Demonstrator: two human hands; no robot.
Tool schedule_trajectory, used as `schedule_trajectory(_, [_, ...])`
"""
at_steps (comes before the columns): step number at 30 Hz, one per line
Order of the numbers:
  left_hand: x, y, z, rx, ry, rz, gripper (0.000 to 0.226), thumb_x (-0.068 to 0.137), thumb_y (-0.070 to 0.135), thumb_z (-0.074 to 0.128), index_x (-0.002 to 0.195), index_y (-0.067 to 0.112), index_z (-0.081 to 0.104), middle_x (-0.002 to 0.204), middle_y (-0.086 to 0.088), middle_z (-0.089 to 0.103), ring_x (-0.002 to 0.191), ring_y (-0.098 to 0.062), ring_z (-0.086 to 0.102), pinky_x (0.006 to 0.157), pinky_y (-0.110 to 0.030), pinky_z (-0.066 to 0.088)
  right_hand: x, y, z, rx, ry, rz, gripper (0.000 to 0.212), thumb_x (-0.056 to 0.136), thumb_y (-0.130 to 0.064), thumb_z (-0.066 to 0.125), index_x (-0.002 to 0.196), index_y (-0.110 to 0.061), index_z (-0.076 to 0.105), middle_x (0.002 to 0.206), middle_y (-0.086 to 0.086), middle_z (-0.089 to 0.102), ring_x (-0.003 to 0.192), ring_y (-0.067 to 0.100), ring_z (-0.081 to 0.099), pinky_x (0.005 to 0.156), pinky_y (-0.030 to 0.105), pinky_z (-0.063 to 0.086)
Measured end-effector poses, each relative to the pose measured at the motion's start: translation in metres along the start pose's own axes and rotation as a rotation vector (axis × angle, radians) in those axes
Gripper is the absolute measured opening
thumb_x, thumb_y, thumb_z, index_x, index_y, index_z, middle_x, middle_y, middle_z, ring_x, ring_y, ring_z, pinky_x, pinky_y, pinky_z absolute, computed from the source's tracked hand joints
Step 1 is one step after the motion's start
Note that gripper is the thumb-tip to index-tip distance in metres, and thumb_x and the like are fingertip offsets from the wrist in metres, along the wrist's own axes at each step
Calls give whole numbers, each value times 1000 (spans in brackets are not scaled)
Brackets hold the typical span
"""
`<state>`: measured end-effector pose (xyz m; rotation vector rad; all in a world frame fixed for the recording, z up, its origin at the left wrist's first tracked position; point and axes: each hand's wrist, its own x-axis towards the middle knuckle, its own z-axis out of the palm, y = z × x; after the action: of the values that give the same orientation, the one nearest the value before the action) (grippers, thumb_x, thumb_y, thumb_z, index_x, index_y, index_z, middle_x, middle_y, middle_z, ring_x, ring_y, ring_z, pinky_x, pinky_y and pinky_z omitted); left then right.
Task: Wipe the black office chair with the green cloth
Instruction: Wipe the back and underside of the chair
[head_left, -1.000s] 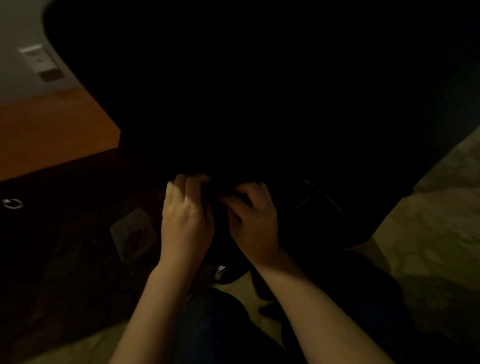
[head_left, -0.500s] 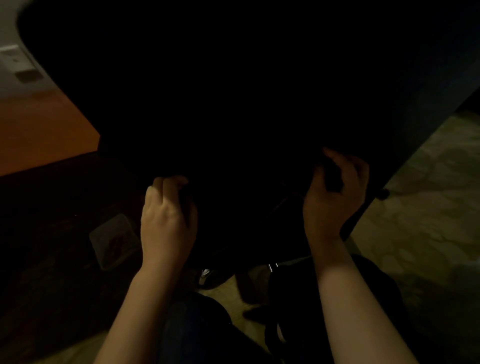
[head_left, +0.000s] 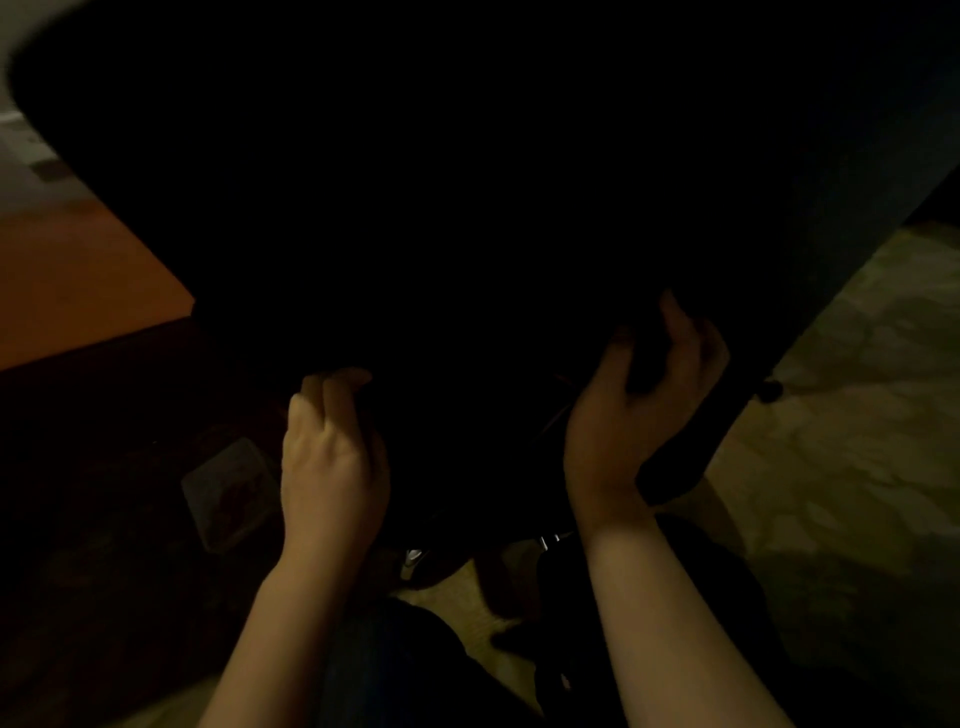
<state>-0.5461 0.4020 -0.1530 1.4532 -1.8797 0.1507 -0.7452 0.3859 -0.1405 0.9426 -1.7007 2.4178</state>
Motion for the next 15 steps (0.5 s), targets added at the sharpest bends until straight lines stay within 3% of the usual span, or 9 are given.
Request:
schedule_trajectory(2, [-1,-1,-1,-6,-26,-4,48,77,-12,67,123,-7,52,114,-27,50,97,-30,41,71,-40,43,-18,-10,7,42,-65,-125,32,87,5,58,118,0,62,124,18,47,114,20,50,98,28,41])
schedule_trajectory(4, [-1,-2,-1,6,-41,0,50,75,-12,68,123,-7,52,114,-27,49,96,-29,40,72,-37,41,-35,-19,16,39,-174,-292,33,91,-1,49,120,-7,64,126,16,45,114,28,50,98,35,42])
schedule_trajectory(8, [-2,-7,-5,26,-65,40,58,75,-12,69,128,-8,47,118,-29,50,99,-31,40,76,-41,46,-68,-21,32,-79,-493,-564,36,99,-17,38,122,-15,66,127,5,40,116,25,46,105,24,31])
schedule_trajectory(12, [-2,-12,-11,-49,-52,75,57,81,-2,57,135,1,37,124,-27,50,108,-32,44,80,-35,44,-93,-8,40,-215,-726,-760,43,85,-7,65,126,-20,65,134,3,39,124,24,45,106,31,38])
schedule_trajectory(15, [-1,-11,-15,-63,-29,42,52,78,-2,52,129,3,41,114,-26,54,101,-40,52,78,-41,46,-80,-5,37,-211,-746,-871,49,86,-6,64,131,-25,61,133,2,41,121,23,48,100,34,45])
